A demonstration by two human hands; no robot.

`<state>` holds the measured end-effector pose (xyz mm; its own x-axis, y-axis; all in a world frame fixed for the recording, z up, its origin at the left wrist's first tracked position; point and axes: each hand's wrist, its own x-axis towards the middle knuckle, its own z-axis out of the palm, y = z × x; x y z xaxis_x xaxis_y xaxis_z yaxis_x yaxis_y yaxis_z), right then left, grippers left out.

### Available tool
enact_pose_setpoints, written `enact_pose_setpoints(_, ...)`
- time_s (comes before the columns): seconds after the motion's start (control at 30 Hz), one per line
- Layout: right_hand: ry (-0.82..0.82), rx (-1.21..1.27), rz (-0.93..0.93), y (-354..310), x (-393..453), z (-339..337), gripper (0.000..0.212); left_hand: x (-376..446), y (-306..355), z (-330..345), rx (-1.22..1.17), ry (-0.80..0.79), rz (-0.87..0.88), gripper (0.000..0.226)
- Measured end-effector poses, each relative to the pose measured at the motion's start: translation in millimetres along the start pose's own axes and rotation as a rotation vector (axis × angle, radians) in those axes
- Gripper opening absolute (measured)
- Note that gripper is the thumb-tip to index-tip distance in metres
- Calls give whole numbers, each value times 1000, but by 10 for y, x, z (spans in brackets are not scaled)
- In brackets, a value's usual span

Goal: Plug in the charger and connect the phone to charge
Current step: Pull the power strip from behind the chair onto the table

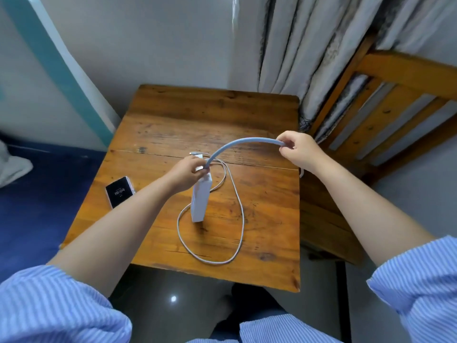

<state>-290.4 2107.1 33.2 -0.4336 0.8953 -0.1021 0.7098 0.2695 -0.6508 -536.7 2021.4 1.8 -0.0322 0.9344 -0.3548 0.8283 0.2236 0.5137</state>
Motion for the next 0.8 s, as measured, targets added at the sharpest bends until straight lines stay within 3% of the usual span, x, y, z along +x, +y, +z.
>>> enact_pose_setpoints(0.1,-57,18,-43,9,144,-34,16,189,138,-87,61,-77,58,20)
enact_pose_setpoints(0.27,-93,54,-106,146,332,-116,21,569,319,-380,286,-55,141,20)
enact_pose_setpoints(0.53,44,-62,143,483,809,165,28,1644,603,-685,818,-54,308,24)
enact_pose_setpoints(0.8,118,-306,434,799,1283,530,30,2609,590,-253,983,-55,345,35)
